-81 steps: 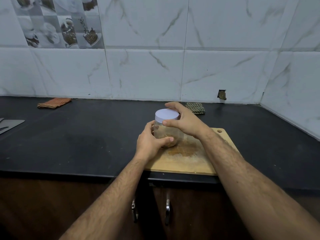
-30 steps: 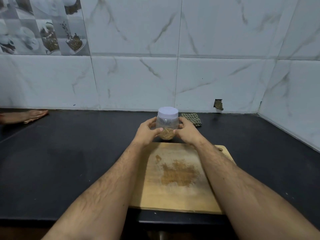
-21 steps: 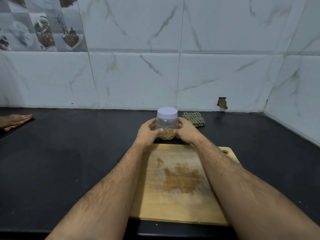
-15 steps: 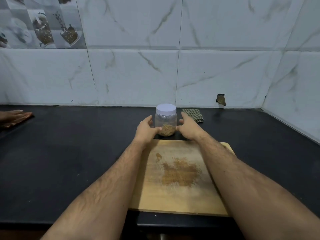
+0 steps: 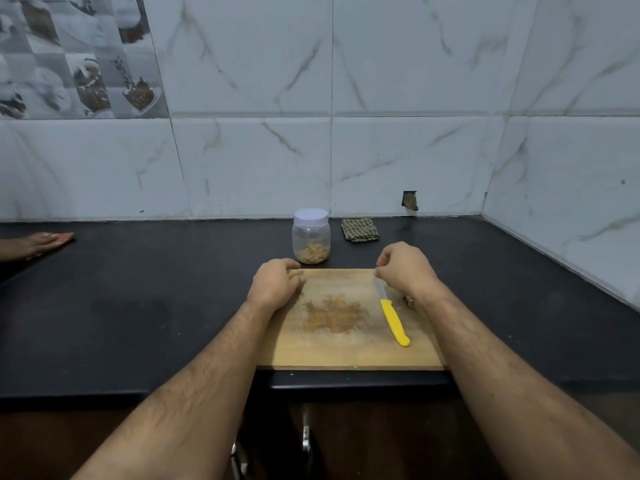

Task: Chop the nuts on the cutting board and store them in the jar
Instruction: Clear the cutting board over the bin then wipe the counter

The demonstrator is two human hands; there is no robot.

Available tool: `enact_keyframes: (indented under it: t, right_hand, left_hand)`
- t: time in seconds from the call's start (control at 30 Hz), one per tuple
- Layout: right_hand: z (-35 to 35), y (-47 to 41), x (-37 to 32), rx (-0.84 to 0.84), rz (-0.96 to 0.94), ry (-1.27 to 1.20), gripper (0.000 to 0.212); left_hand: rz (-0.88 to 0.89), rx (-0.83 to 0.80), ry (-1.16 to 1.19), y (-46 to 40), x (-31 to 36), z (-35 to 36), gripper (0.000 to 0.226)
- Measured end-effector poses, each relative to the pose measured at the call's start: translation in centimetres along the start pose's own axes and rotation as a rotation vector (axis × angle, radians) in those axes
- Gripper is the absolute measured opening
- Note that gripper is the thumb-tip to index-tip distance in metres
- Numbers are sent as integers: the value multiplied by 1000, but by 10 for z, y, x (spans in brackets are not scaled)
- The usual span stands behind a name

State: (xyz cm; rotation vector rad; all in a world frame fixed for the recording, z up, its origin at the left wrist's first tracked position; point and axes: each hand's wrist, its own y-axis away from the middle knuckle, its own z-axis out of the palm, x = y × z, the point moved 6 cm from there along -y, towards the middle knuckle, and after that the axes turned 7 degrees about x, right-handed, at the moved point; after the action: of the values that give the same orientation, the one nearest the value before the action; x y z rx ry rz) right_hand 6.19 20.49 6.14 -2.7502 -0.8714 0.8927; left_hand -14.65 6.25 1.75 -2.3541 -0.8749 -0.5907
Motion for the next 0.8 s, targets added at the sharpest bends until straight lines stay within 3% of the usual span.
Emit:
enact_keyframes:
  t: [0.2,0.3,0.8]
  right_hand:
    - [-1,47,0,-28,-5,305,15]
    - [4,65,-3,-31,-10,343,26]
    - [-28,84,25,175,145,69,18]
  left_hand:
    - [-77,199,-74,18,-5,-23,29]
    - [-157,229,-140,29,-16,-30,32]
    - [-360,125,-220,70,-22,-43,38]
